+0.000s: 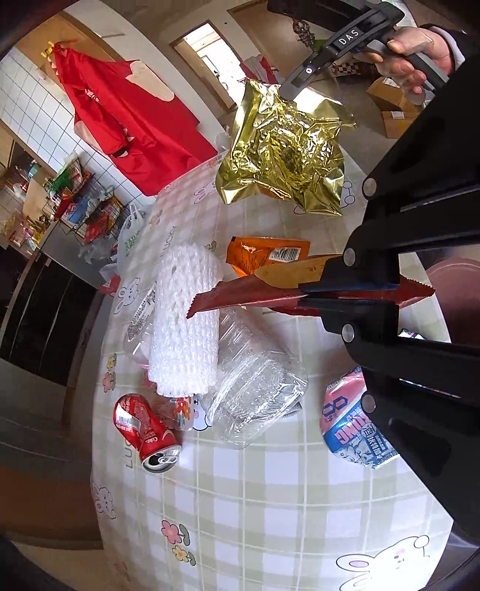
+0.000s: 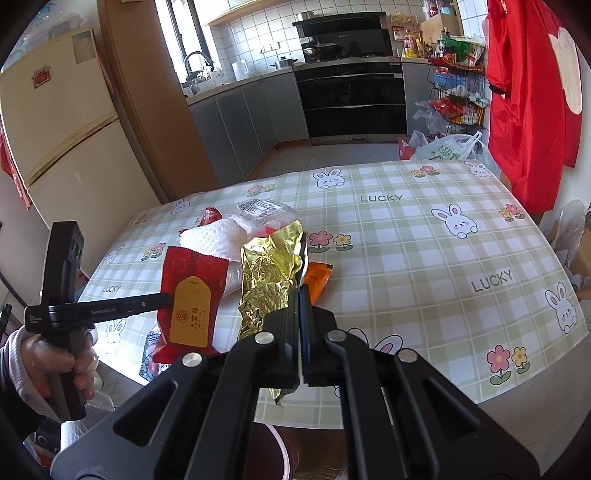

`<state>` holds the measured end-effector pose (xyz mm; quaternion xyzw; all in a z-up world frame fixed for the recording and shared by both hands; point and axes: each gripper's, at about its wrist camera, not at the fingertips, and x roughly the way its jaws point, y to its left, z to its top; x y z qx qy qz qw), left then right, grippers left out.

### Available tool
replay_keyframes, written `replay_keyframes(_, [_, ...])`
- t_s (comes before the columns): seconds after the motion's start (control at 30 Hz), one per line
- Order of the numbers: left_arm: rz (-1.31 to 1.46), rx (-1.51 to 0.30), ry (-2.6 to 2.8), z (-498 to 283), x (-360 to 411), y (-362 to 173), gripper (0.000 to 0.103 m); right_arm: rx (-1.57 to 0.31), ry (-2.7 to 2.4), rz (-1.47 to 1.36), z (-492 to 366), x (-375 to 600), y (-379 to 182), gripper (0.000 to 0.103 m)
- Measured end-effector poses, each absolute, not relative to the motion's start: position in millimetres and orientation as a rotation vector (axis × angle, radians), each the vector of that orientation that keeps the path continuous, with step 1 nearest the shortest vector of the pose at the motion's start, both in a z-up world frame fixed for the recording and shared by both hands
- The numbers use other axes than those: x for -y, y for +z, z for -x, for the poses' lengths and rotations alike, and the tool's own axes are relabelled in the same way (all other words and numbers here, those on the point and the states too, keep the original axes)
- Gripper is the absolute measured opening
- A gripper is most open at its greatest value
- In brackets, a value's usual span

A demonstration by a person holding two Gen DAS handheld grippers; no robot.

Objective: Collect trash
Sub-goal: 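Lift the gold foil with the right tool while the left tool grasps the red packet, then drop the gold foil into the bin with the right tool while the left tool drops the red packet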

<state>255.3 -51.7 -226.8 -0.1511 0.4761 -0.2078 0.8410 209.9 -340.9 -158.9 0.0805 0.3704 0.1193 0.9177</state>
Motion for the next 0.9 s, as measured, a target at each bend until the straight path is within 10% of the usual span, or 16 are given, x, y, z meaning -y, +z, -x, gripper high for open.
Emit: replay_keyframes(0.9, [0.315, -0.633, -0.320, -85, -30, -105, 0.003, -0.789, 0.415, -0.002, -106, 253, -120, 0.005])
